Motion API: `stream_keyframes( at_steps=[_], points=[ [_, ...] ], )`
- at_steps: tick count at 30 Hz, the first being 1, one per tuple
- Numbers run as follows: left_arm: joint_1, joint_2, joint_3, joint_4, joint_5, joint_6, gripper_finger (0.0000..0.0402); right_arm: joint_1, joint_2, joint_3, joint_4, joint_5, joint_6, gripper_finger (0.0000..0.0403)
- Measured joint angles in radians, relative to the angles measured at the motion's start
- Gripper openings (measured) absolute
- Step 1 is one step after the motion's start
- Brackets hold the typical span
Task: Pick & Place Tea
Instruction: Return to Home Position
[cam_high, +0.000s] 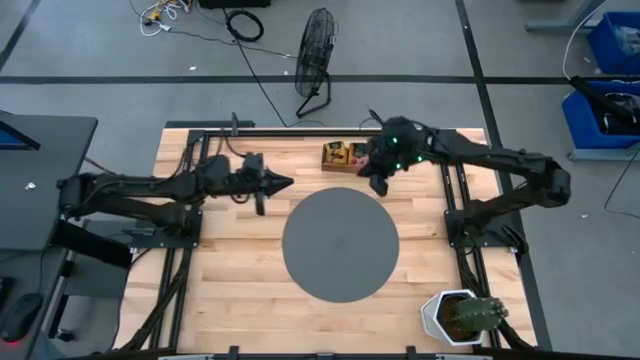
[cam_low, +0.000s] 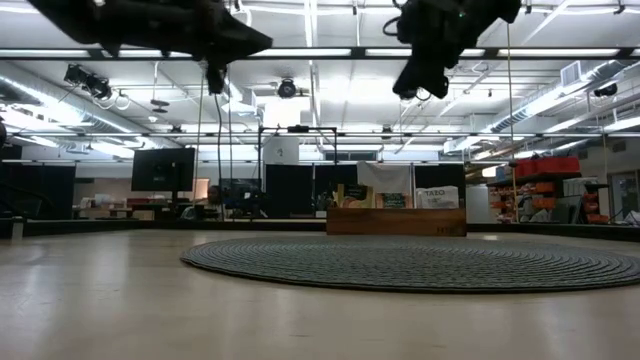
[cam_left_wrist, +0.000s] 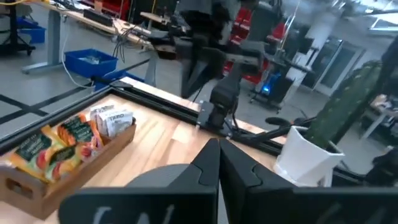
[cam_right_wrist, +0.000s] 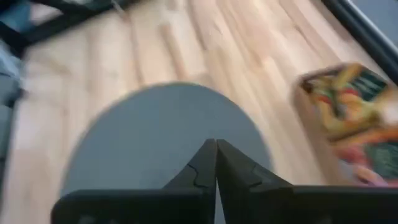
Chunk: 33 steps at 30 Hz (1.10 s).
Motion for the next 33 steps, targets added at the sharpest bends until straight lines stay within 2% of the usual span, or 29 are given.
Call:
stream_keyframes(
  at_steps=[4,7,11,16,21,27,33],
  points=[
    [-0.005,-0.110,-0.091,0.051,0.005,-0.030,0.0003,0.082,-0.017,-0.053,0.118,0.000,0.069,0.0004],
    [-0.024,-0.202,-0.176,0.131,-0.004,-0.066,0.0003,0.131,-0.007,-0.071,0.184,0.001,0.071,0.0010],
    [-0.050,-0.325,-0.279,0.208,-0.046,-0.096,0.0003,0.170,0.015,-0.072,0.215,0.001,0.069,0.0014],
    [-0.098,-0.471,-0.358,0.221,-0.104,-0.093,0.0003,0.189,0.026,-0.072,0.209,0.007,0.072,0.0010],
    [-0.124,-0.620,-0.422,0.244,-0.128,-0.027,0.0003,0.197,0.033,-0.073,0.195,0.140,0.201,0.0012],
    [-0.124,-0.781,-0.502,0.239,-0.129,-0.019,0.0002,0.204,0.033,-0.073,0.196,0.160,0.139,0.0014],
    [-0.124,-0.865,-0.543,0.229,-0.128,-0.023,0.0002,0.220,0.033,-0.073,0.144,0.312,0.225,0.0004]
  ],
)
